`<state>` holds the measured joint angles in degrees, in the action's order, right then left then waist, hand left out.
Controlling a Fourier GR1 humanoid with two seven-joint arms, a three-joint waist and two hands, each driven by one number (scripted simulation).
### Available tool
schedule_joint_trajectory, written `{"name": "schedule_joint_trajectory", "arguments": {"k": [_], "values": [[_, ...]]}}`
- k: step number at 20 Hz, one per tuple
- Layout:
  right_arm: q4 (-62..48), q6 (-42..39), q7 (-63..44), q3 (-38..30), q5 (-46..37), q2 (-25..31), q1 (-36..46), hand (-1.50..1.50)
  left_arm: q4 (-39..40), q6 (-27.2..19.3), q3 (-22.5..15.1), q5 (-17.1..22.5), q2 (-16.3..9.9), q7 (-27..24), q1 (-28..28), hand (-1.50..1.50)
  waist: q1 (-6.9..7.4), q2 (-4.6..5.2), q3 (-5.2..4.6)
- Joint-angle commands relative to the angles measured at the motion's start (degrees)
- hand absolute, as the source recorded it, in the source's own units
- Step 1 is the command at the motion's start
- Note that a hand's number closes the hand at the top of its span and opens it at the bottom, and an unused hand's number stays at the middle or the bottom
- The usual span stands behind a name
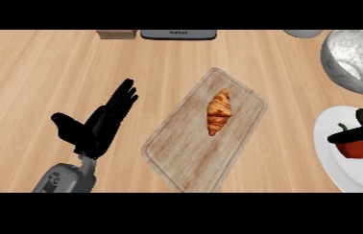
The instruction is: Pick the bell pepper from the plate and place it in the bowl
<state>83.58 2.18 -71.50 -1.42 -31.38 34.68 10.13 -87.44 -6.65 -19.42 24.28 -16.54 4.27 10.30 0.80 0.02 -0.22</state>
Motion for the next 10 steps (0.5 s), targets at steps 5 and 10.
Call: {"name": "schedule_joint_trajectory", "arguments": {"k": [5,10], "values": [[-3.2,-6.2,-13.1,-0.7,-1.6,-3.9,2.3,-1.5,-3.1,-0.7,-0.3,-1.5,0.1,-0.5,-3.6,0.0,-0.12,-0.18,0.15],[-6.5,-8.3,-13.6,-1.2,-4.7,-5.7,6.7,-1.5,0.8,1.3,0.5,-1.8,0.9,-3.1,-3.4,0.0,-0.16,0.08,0.12]]}}
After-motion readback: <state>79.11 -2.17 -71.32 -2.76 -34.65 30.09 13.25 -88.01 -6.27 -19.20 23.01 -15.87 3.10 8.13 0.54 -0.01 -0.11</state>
